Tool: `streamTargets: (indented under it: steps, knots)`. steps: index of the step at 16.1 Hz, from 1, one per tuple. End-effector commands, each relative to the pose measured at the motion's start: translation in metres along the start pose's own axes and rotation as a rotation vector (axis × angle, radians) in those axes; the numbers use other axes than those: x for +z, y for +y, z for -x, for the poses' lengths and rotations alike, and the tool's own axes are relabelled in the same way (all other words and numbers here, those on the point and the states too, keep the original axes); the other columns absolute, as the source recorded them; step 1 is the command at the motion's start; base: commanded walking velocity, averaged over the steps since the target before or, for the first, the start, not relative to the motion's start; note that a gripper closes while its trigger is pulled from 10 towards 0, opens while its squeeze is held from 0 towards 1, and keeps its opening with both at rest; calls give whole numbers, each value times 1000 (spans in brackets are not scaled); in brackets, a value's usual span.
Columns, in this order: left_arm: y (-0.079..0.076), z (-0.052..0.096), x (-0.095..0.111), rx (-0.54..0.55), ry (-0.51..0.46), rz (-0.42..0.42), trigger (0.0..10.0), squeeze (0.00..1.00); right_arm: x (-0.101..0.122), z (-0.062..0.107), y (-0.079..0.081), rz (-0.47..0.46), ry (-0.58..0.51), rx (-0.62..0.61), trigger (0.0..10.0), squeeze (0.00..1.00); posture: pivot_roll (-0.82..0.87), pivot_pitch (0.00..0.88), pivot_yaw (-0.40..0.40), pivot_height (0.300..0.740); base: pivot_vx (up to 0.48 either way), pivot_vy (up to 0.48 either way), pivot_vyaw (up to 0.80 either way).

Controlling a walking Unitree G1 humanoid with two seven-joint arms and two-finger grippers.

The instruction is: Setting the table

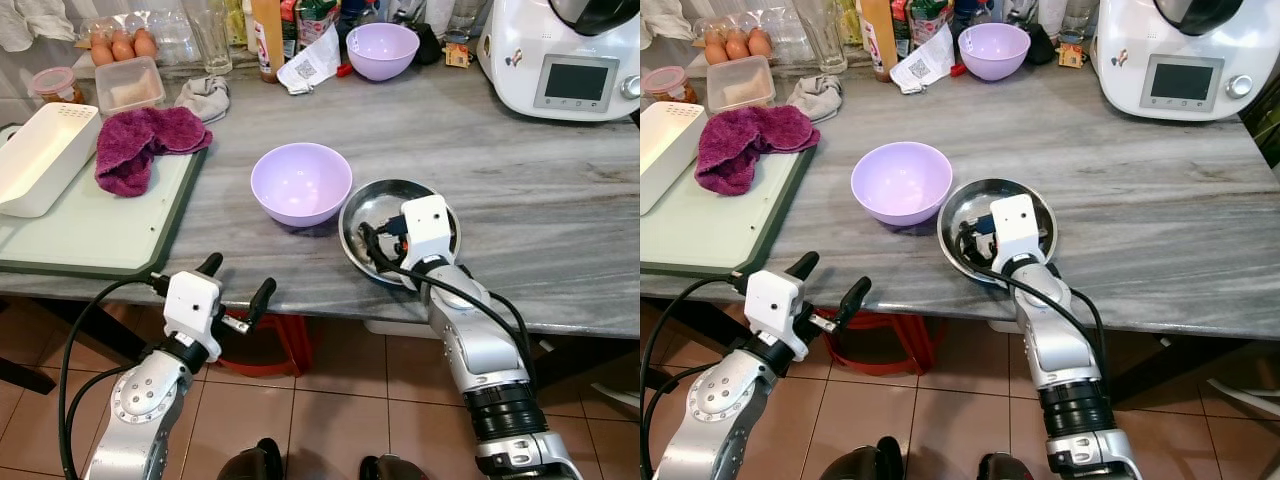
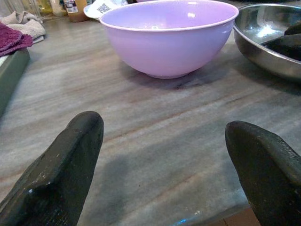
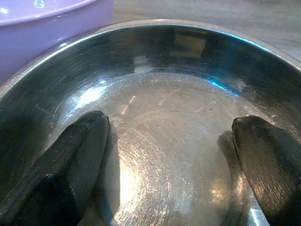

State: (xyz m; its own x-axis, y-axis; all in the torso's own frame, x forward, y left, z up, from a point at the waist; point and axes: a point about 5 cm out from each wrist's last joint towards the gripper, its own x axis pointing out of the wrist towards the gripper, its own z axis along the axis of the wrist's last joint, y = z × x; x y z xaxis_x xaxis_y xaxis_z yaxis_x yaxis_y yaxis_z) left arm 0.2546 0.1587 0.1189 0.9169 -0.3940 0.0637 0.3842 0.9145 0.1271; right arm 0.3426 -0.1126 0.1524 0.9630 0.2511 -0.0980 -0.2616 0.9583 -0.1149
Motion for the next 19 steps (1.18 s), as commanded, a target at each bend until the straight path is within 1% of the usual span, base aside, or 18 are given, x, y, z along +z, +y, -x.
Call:
streamTargets:
  steps: [1,5,8,11,12,13,16,17,19]
  knots:
    - [0,1,0,-3,9,-11,10000,0,-2,1,1,-33,18,19,10000,0,-80,212,43,740,0,0,0]
    - [0,-2,0,-6,6,-8,10000,0,1,4,-2,-59,13,23,10000,0,-90,204,42,740,0,0,0]
    - [-2,-5,0,-7,0,-4,10000,0,6,4,-1,-64,4,41,10000,0,-98,196,40,740,0,0,0]
    - [-3,-7,0,-8,-6,0,10000,0,15,5,1,-71,-30,69,10000,0,-103,190,38,740,0,0,0]
    - [-3,-8,0,-8,-10,1,10000,0,23,7,-1,-43,-75,67,10000,0,-107,187,35,740,0,0,0]
    - [-4,-9,-1,-6,-11,2,10000,0,25,9,-3,-30,-88,60,10000,0,-109,186,34,740,0,0,0]
    - [-3,-10,0,3,-23,4,10000,0,33,18,-17,-28,-133,18,10000,0,-114,183,33,740,0,0,0]
    - [-3,-10,1,6,-30,4,10000,0,36,23,-24,-18,-163,-9,10000,0,-120,178,32,740,0,0,0]
    - [-1,-10,7,17,-74,14,10000,0,38,30,-36,4,-188,-62,10000,0,-126,173,30,740,0,0,0]
